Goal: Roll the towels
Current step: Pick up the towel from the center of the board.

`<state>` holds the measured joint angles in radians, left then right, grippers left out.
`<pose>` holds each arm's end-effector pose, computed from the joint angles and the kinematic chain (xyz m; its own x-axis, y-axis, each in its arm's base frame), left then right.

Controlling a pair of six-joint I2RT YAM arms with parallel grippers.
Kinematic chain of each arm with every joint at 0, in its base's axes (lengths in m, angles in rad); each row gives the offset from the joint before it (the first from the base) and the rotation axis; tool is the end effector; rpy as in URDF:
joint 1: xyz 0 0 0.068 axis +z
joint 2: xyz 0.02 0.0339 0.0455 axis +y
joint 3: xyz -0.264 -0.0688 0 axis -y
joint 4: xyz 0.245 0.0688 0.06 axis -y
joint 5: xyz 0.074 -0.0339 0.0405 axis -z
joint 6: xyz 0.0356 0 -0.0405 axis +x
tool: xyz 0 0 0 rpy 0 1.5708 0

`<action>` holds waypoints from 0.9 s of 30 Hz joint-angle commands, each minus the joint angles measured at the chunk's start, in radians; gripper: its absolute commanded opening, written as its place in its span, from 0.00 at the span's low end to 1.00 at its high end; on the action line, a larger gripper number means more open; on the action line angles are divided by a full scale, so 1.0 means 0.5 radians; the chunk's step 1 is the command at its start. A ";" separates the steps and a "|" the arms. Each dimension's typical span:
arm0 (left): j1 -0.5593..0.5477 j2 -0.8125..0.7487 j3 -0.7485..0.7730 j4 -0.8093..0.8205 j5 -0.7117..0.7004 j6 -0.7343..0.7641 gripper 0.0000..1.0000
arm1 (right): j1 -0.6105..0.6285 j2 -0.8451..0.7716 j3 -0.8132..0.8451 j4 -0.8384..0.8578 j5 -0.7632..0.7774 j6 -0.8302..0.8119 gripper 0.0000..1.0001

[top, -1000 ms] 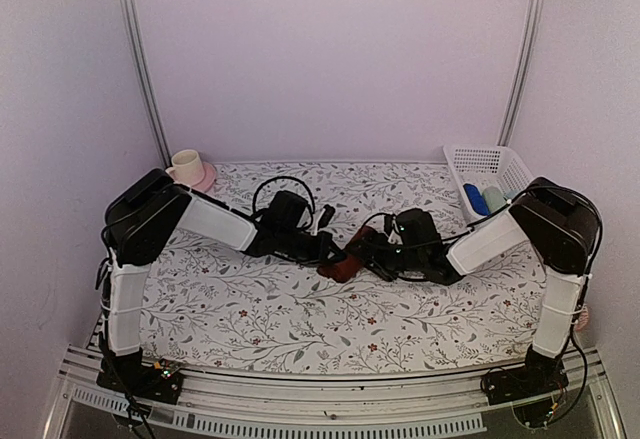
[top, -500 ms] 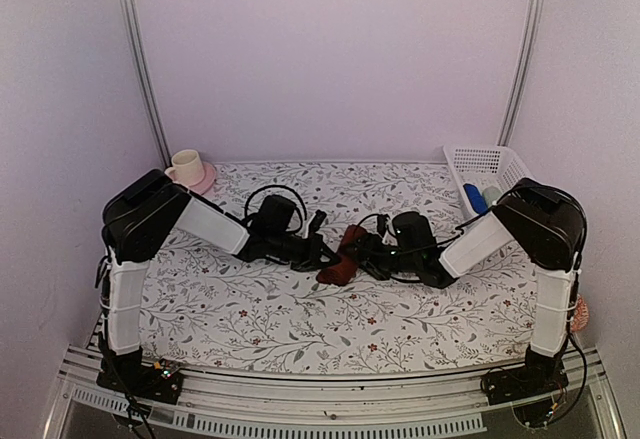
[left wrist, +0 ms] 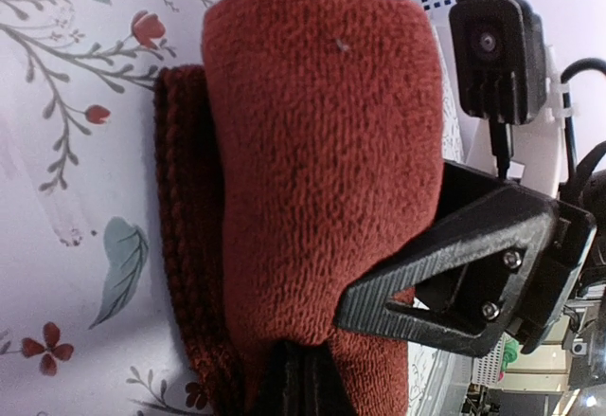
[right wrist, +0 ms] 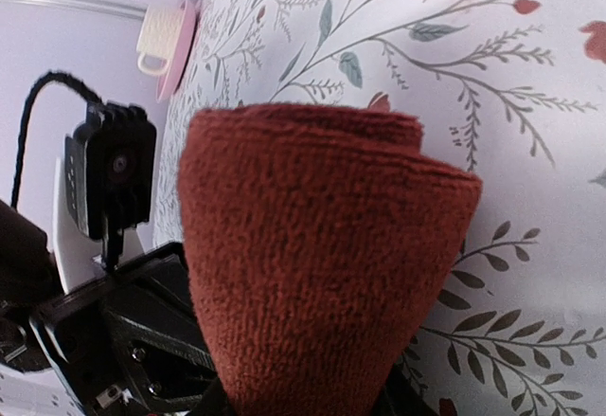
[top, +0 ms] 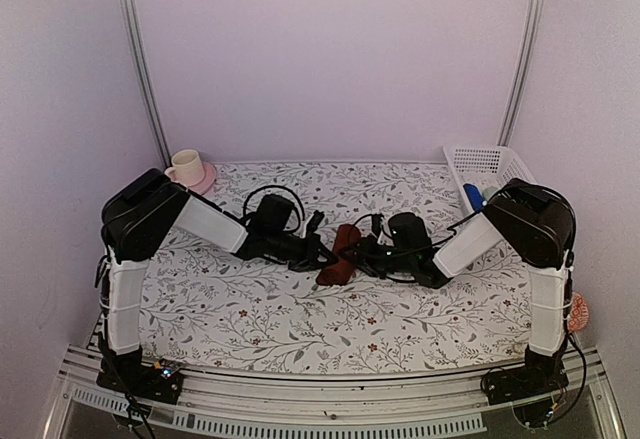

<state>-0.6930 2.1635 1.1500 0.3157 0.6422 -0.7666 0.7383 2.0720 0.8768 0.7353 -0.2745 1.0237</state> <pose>0.3145 -0.2889 0.0904 -0.9559 0.0717 -0.2849 0.2799 0.5173 -0.8087 0.2816 0.2693 0.0911 -0.8775 0.3130 -0.3634 -0.1501 0.5404 0.8279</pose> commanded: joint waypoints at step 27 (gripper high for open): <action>0.554 -0.540 0.419 -1.112 -0.122 1.201 0.83 | -0.677 -0.590 0.809 -1.449 -0.602 -1.055 0.05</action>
<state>-0.4519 1.8965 1.3483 -0.1177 0.6052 -0.3202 0.4904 1.8904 1.1614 0.2684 -0.5350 0.6811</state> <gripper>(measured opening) 0.819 0.225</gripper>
